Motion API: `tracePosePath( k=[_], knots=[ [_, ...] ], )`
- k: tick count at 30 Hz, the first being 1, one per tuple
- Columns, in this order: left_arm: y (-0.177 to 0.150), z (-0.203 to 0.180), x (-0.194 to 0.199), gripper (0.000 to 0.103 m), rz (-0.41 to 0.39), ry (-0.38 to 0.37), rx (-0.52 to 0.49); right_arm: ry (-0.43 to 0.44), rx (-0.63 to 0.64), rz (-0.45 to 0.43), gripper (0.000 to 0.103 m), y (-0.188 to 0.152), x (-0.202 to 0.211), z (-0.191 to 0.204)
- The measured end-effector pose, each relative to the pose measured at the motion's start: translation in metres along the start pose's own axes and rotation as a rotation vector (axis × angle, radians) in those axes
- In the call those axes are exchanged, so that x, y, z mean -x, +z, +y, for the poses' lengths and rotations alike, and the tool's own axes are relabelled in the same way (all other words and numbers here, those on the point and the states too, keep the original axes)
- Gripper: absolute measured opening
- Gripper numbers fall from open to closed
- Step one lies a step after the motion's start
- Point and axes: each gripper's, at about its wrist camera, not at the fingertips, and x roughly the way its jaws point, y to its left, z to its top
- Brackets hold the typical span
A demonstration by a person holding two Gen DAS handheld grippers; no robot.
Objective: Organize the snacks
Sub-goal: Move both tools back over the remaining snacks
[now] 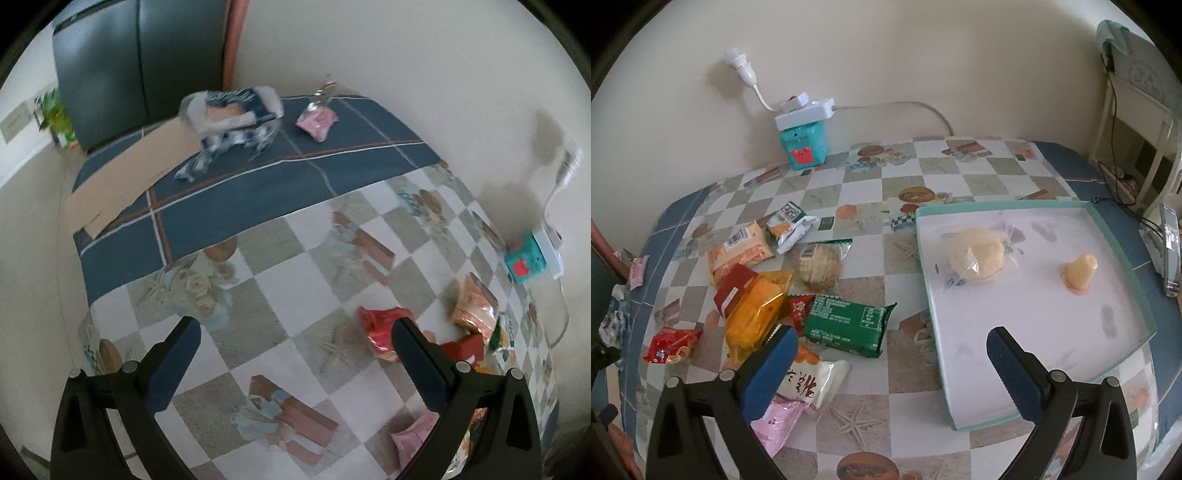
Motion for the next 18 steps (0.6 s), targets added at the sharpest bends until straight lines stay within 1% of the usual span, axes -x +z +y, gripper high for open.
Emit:
tracePosePath(
  k=[3, 6, 12, 18],
  knots=[
    [0.002, 0.006, -0.004, 0.103, 0.009, -0.001, 0.025, 0.012, 0.020, 0.010, 0.103, -0.004, -0.007, 0.008],
    [0.001, 0.005, -0.008, 0.103, 0.027, -0.025, 0.042, 0.027, 0.042, 0.028, 0.103, -0.009, -0.013, 0.017],
    [-0.001, -0.005, -0.018, 0.103, 0.061, -0.048, 0.030, 0.041, 0.085, 0.063, 0.103, -0.018, -0.027, 0.032],
    [0.001, -0.014, -0.029, 0.103, 0.084, -0.050, 0.017, 0.049, 0.084, 0.121, 0.103, -0.027, -0.045, 0.040]
  ],
)
